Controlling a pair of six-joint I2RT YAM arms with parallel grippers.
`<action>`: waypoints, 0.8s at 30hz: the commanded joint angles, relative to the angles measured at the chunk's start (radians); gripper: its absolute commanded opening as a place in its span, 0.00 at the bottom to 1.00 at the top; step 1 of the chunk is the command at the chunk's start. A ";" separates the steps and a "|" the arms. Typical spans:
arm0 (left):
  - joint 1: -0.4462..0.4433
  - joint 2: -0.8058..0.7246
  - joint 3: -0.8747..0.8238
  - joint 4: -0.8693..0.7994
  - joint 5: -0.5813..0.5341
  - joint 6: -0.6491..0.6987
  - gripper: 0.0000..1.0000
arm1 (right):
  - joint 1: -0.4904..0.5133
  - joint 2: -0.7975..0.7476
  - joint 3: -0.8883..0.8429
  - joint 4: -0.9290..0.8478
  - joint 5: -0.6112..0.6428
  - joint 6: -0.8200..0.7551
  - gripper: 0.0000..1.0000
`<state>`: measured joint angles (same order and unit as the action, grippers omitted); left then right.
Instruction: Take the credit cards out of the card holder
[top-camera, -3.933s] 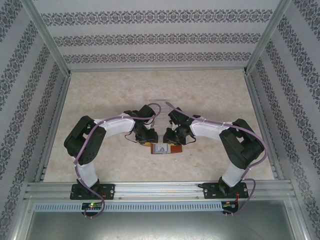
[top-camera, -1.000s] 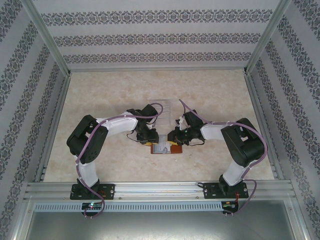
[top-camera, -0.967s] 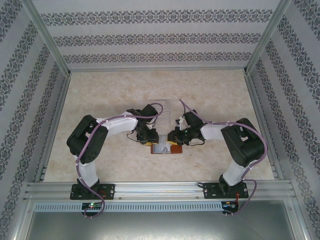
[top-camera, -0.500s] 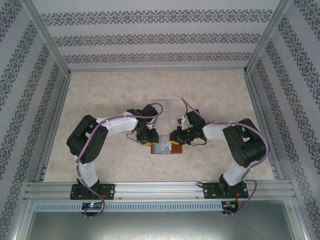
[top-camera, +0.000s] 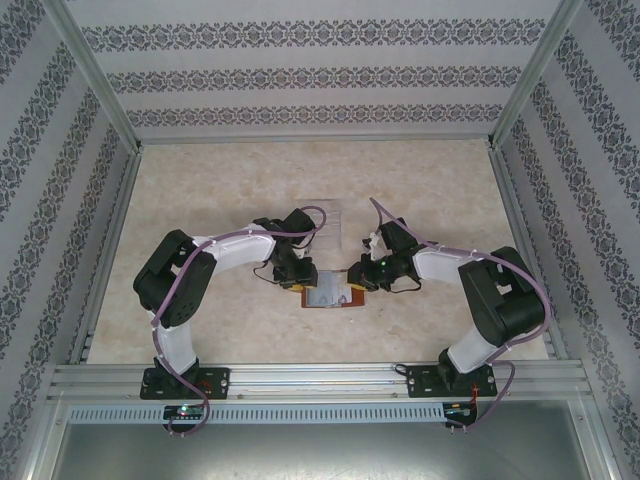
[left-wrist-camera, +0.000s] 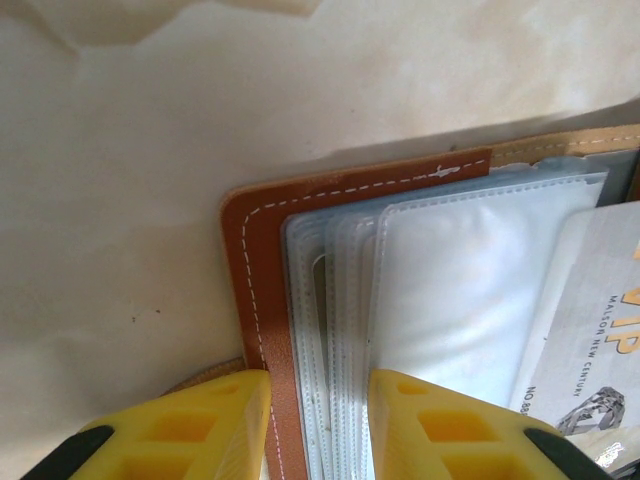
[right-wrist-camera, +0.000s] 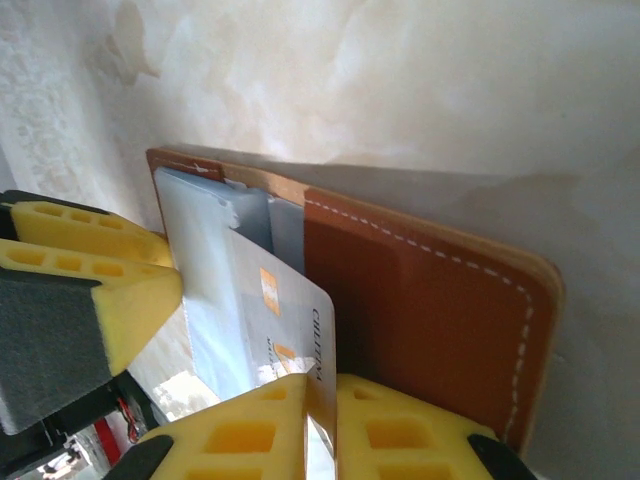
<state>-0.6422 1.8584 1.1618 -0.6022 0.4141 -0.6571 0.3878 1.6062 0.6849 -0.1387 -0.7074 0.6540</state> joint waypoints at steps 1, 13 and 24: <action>-0.011 0.033 -0.032 -0.014 -0.027 0.013 0.32 | -0.008 -0.018 0.003 -0.073 0.053 -0.038 0.14; -0.012 0.028 -0.040 -0.008 -0.027 0.012 0.32 | -0.008 -0.034 0.032 -0.143 0.125 -0.073 0.15; -0.012 0.033 -0.034 -0.004 -0.020 0.012 0.32 | 0.018 -0.080 0.018 -0.093 0.139 0.007 0.15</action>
<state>-0.6422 1.8580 1.1584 -0.5983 0.4164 -0.6571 0.3908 1.5536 0.6987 -0.2386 -0.6029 0.6270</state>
